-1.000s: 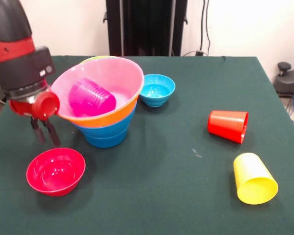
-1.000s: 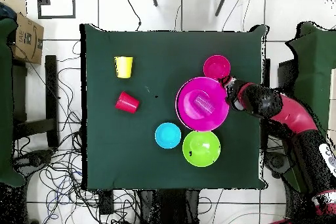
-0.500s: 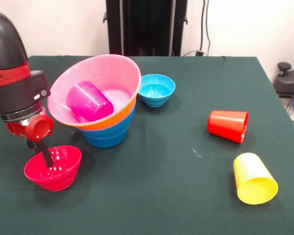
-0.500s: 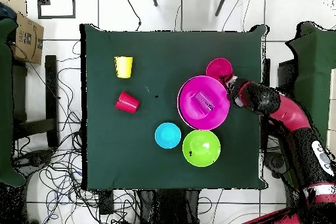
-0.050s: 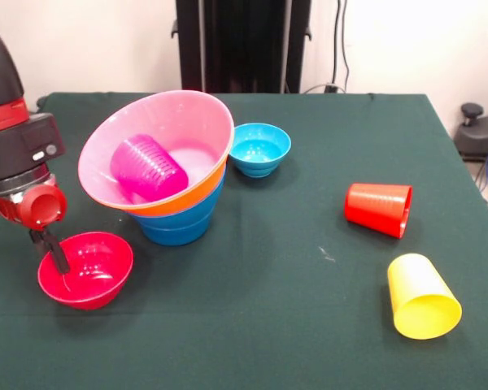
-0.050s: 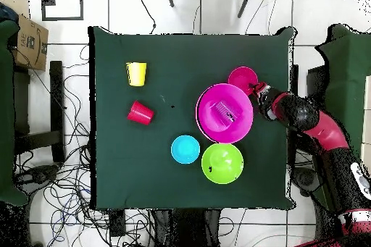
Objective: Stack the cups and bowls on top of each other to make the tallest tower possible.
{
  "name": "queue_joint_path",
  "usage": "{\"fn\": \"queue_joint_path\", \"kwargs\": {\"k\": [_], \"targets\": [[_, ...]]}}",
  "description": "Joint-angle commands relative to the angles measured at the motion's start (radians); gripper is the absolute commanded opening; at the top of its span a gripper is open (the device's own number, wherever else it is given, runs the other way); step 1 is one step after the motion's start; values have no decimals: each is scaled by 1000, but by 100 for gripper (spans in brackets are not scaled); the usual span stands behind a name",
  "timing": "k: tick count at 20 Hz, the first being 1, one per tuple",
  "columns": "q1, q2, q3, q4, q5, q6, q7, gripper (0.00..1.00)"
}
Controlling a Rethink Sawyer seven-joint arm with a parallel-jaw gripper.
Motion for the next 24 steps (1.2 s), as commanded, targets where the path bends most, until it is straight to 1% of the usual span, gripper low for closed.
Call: {"fn": "queue_joint_path", "kwargs": {"k": [1, 5, 7, 13, 16, 19, 24], "targets": [[26, -16, 18, 60, -42, -34, -157, 0], [19, -49, 24, 90, -62, -134, -99, 0], [15, -49, 22, 100, -46, -116, -87, 0], [13, -66, 15, 131, -34, -118, -76, 0], [18, -73, 20, 130, -14, -96, -77, 0], [23, -122, 30, 164, 13, -60, -61, 0], [23, -229, 51, 242, 90, 24, -23, 0]]}}
